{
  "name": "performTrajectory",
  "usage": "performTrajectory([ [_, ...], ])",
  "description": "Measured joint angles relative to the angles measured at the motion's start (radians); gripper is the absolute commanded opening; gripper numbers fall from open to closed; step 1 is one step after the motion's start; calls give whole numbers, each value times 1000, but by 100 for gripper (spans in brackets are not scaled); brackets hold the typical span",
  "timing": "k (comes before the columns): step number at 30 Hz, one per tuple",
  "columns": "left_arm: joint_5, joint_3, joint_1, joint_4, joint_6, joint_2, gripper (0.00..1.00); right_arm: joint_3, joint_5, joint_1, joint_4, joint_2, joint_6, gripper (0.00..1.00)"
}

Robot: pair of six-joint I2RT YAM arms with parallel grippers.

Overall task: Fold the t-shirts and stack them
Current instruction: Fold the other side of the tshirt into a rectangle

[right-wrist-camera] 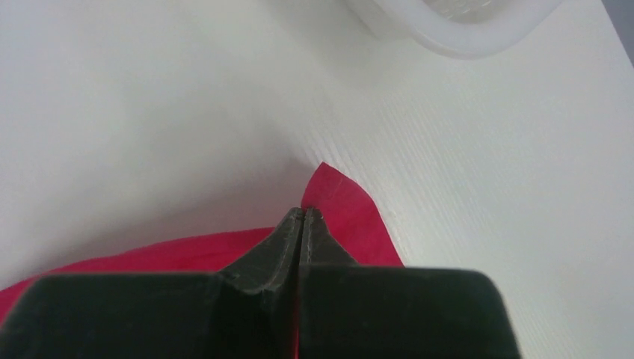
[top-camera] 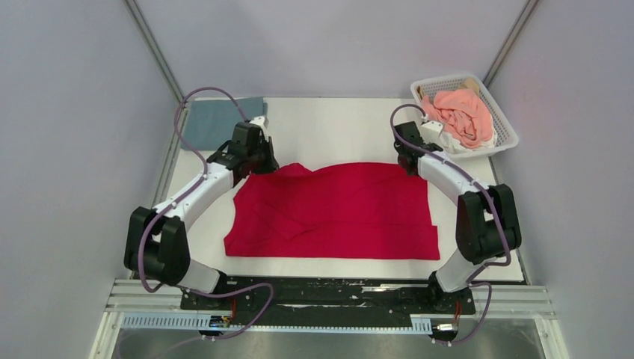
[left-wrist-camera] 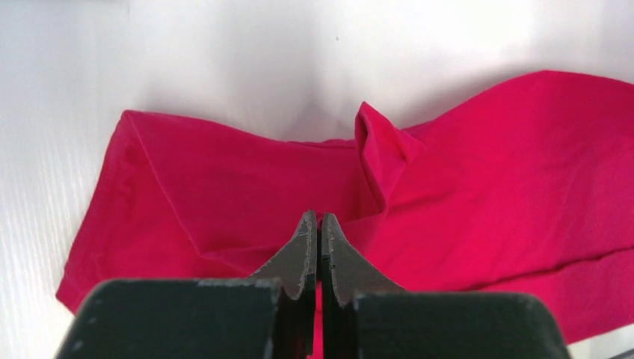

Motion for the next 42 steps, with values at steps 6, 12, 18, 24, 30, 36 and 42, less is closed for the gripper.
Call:
performTrajectory([
  [6, -33, -115, -44, -16, -42, -151, 0, -82, -13, 29, 12, -90, -18, 0],
  [12, -81, -244, -96, -58, -90, -340, 0, -152, -26, 47, 8, -163, -24, 0],
  [18, -96, -365, -117, -100, -146, -437, 0, -202, -34, 49, 4, -250, -26, 0],
  [24, -114, -412, -118, -137, -177, -486, 0, -229, -35, 49, -3, -271, -29, 0],
  [30, -113, -431, -118, -144, -192, -517, 0, -255, -47, 49, -18, -285, -33, 0],
  [36, -105, -446, -118, -159, -208, -512, 0, -272, -48, 49, -46, -294, -32, 5],
  [42, -109, -462, -118, -224, -259, -512, 48, -293, -30, 49, -123, -294, 24, 62],
])
